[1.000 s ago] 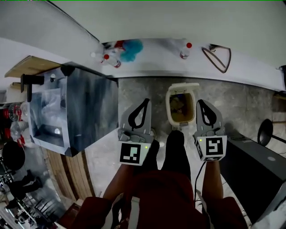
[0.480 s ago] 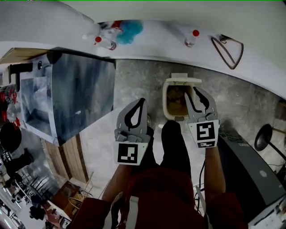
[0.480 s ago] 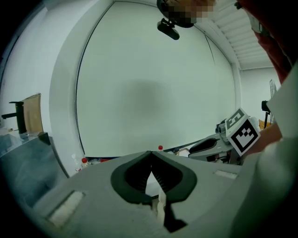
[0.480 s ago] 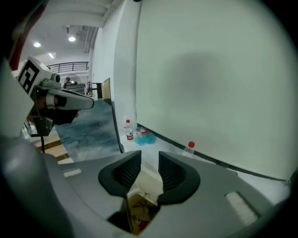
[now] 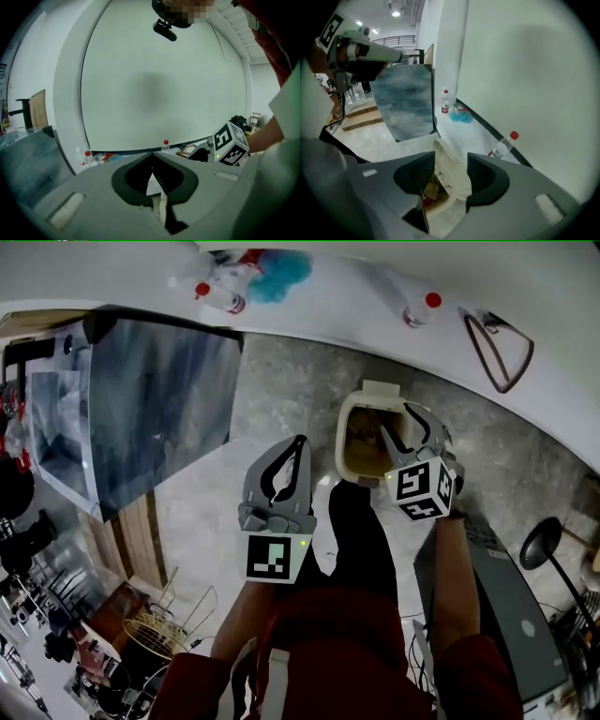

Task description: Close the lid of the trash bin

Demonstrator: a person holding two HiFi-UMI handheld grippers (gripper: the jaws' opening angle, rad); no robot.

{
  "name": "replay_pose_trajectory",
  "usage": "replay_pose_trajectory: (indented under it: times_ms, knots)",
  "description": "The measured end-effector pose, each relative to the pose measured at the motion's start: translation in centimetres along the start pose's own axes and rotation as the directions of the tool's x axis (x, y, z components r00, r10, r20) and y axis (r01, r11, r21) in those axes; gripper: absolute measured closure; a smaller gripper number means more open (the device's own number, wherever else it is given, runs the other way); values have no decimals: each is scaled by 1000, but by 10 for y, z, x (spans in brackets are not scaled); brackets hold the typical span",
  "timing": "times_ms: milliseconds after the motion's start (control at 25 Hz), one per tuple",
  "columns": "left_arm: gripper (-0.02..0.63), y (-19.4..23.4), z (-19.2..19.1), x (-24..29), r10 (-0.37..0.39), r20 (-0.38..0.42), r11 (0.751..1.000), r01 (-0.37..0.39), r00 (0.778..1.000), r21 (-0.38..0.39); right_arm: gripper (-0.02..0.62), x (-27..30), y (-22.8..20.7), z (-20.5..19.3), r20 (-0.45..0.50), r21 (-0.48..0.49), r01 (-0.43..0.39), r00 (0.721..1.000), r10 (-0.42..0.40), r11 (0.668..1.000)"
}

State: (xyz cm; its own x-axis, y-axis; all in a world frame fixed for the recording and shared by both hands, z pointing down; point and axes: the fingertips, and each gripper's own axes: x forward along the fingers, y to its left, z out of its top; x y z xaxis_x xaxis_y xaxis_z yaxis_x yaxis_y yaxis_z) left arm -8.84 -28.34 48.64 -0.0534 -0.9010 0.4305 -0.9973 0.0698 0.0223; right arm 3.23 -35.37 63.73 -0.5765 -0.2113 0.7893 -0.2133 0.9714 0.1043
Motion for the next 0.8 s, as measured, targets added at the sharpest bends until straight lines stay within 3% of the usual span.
replay_pose_trajectory:
  times_ms: [320, 800]
  knots:
    - [609, -4, -18, -5, 54, -44, 998, -56, 998, -38, 367, 24, 5, -18, -85, -120, -73, 994, 63, 990]
    - [609, -15, -31, -12, 18, -62, 998, -22, 998, -59, 360, 12, 32, -31, -112, -119, -109, 989, 96, 987]
